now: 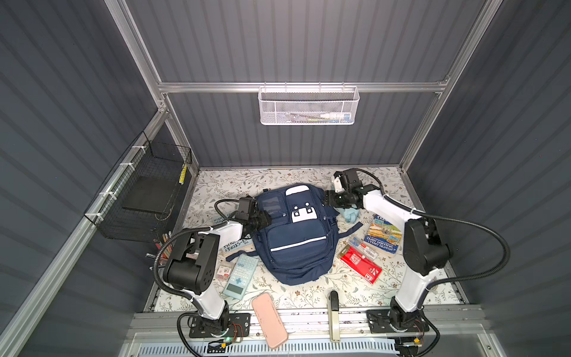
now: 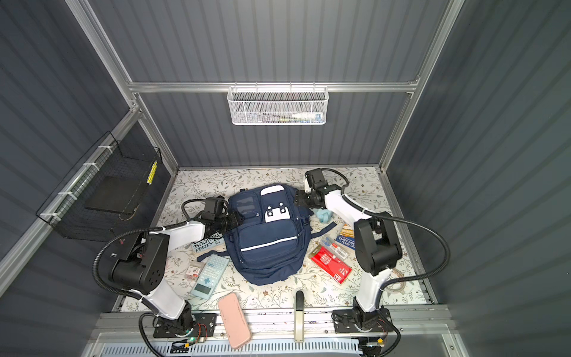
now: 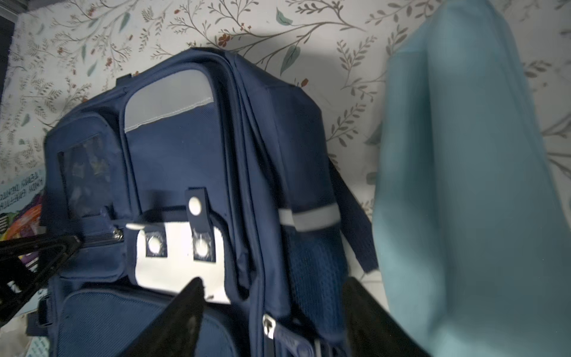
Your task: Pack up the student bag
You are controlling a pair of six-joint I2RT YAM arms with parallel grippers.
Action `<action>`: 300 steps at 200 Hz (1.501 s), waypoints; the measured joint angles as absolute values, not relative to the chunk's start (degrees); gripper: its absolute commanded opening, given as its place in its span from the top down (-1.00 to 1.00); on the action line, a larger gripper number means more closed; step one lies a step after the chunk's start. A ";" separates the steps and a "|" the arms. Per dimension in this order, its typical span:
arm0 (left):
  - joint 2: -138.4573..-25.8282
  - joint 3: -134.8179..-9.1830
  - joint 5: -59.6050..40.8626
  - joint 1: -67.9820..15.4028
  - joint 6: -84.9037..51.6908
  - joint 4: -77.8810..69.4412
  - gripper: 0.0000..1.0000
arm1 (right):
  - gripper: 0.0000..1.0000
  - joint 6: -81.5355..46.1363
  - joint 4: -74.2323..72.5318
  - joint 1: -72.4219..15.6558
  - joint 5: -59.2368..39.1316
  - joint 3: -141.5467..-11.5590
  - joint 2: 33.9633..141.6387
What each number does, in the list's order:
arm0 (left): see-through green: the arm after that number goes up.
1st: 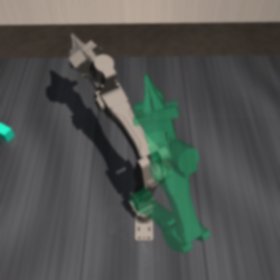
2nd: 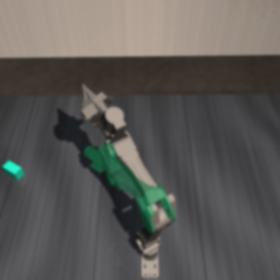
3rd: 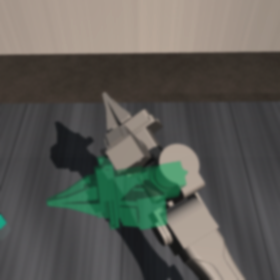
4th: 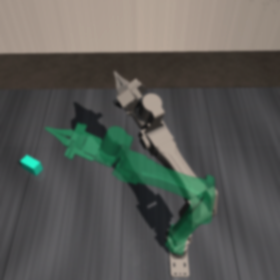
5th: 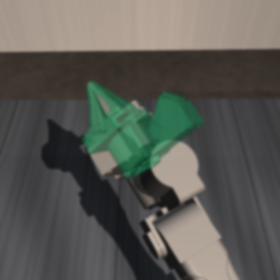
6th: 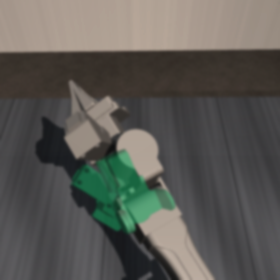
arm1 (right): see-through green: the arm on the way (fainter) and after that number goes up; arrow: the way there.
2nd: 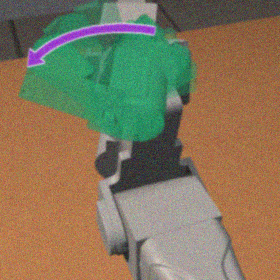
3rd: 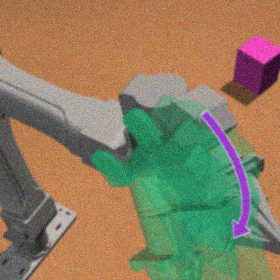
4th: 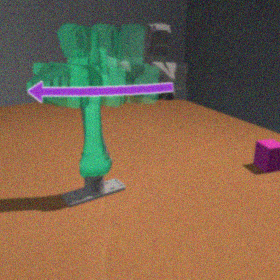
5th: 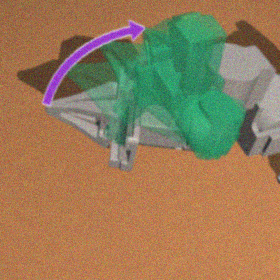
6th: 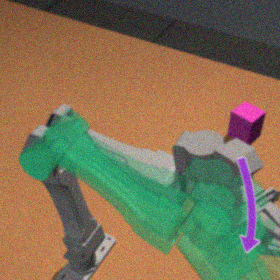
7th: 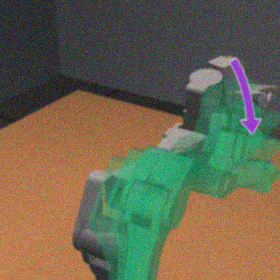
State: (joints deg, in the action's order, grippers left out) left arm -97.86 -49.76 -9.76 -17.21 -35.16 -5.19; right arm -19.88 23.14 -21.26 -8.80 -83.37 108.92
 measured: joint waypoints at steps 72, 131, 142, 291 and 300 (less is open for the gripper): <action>-110.08 -64.29 -11.60 -17.69 -34.46 -5.02 0.49 | 0.37 -20.14 27.42 -19.70 -9.06 -88.29 115.59; -114.39 -76.36 -10.04 -15.94 -31.79 -0.73 -0.04 | -0.10 -22.83 25.76 -22.35 -14.15 -75.92 101.75; -113.12 -76.66 -9.65 -15.68 -31.75 -0.34 -0.66 | -0.24 -22.72 25.69 -22.39 -14.15 -74.13 97.95; -85.71 -57.58 -20.49 -18.44 -33.69 4.58 -0.62 | -0.42 -41.10 10.63 -43.75 -9.23 -52.36 91.20; -85.27 -56.29 -19.40 -18.17 -33.80 4.75 -0.48 | -0.40 -42.68 7.42 -44.10 -8.82 -52.51 93.23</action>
State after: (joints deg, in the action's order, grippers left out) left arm -85.27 -56.29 -19.40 -18.17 -33.80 4.75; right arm -42.68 7.42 -44.10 -8.82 -52.51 93.23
